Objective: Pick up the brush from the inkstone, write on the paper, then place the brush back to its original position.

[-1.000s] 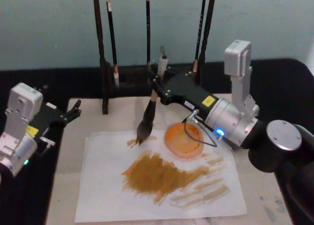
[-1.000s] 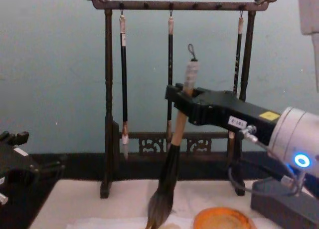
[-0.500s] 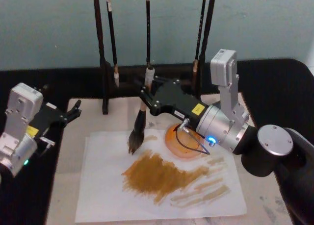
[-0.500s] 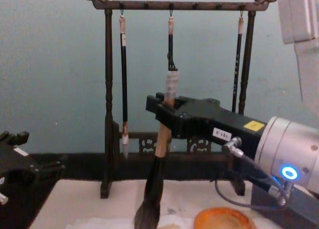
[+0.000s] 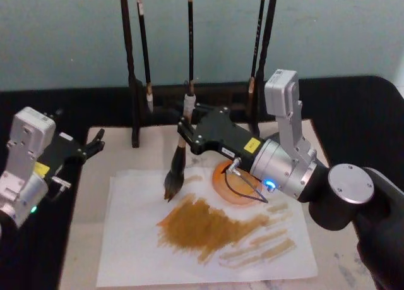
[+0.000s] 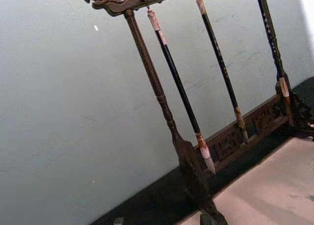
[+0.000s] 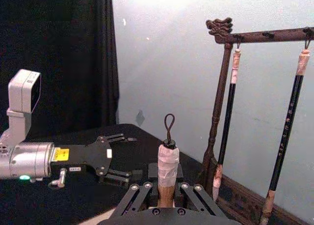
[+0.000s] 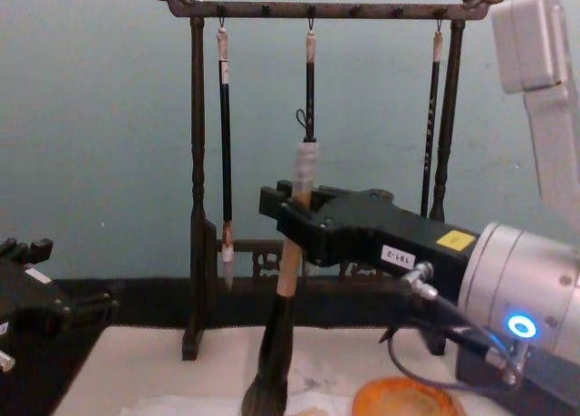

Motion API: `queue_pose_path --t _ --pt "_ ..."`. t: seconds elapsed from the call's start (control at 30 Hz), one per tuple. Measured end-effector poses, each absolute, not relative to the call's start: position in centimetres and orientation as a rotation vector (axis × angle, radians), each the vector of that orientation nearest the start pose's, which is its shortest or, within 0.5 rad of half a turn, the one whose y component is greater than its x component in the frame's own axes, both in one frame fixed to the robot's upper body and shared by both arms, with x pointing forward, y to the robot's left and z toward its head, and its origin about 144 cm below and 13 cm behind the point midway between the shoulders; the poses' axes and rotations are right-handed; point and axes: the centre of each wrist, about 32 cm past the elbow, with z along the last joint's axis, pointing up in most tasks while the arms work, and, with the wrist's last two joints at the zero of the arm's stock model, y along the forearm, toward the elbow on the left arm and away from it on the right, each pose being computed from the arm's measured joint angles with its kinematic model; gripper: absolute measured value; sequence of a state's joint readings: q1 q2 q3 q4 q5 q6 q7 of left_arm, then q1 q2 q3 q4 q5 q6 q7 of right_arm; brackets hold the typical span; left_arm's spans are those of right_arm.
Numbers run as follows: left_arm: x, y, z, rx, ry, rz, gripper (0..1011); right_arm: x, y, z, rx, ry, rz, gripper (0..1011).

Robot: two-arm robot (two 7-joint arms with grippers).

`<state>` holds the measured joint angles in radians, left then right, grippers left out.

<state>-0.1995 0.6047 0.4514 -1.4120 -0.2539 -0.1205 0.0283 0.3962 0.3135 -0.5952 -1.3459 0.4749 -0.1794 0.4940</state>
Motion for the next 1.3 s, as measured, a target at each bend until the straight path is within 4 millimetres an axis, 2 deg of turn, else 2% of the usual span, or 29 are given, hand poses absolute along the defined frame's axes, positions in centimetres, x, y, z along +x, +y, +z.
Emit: queue_pose_path --t 1.3 --pt "48.9 31.0 114.0 0.305 -0.285 1.248 1010 51.3 -20.0 117.7 0.042 -0.204 -0.646 171"
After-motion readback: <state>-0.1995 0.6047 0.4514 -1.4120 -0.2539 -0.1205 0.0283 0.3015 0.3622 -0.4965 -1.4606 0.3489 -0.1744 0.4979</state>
